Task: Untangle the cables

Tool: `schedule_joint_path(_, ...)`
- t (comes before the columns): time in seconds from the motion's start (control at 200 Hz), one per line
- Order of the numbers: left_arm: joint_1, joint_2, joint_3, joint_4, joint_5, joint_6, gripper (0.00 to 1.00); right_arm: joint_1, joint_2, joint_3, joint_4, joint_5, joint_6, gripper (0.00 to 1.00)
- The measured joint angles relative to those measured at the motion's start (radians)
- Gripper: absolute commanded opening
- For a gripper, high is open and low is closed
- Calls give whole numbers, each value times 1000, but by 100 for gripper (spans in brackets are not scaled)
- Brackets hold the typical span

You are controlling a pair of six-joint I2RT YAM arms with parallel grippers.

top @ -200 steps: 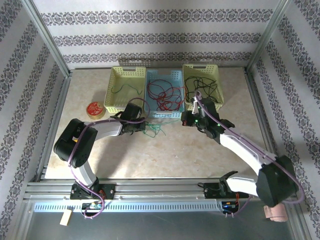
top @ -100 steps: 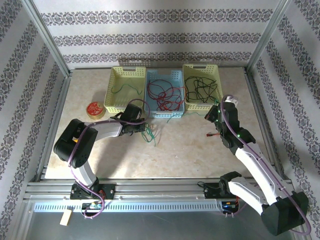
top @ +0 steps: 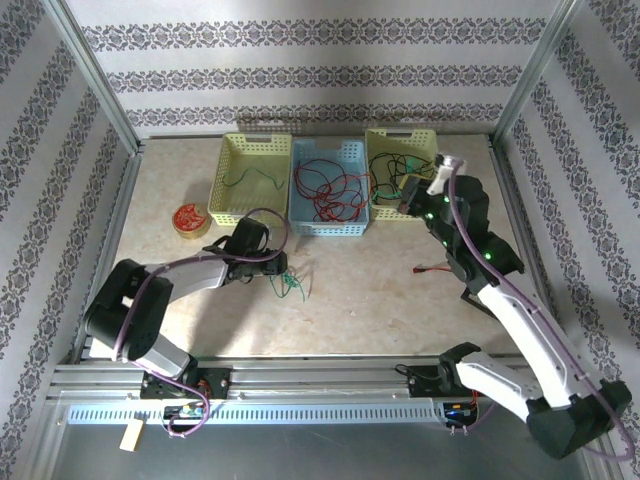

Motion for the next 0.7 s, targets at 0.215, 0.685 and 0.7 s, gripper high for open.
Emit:
schedule_joint_path(0.215,0,-216,-16,35,-16,-79,70,164,219,256,58,-6,-80,0)
schedule_joint_path(0.685,41,-667,-41,-411,-731,-426,73,201,878,801,43,-60,-117,0)
schedule_joint_path(0.7,43,-672,-45,-422,-738,-431,73,201,897,817,40,-62,-118,0)
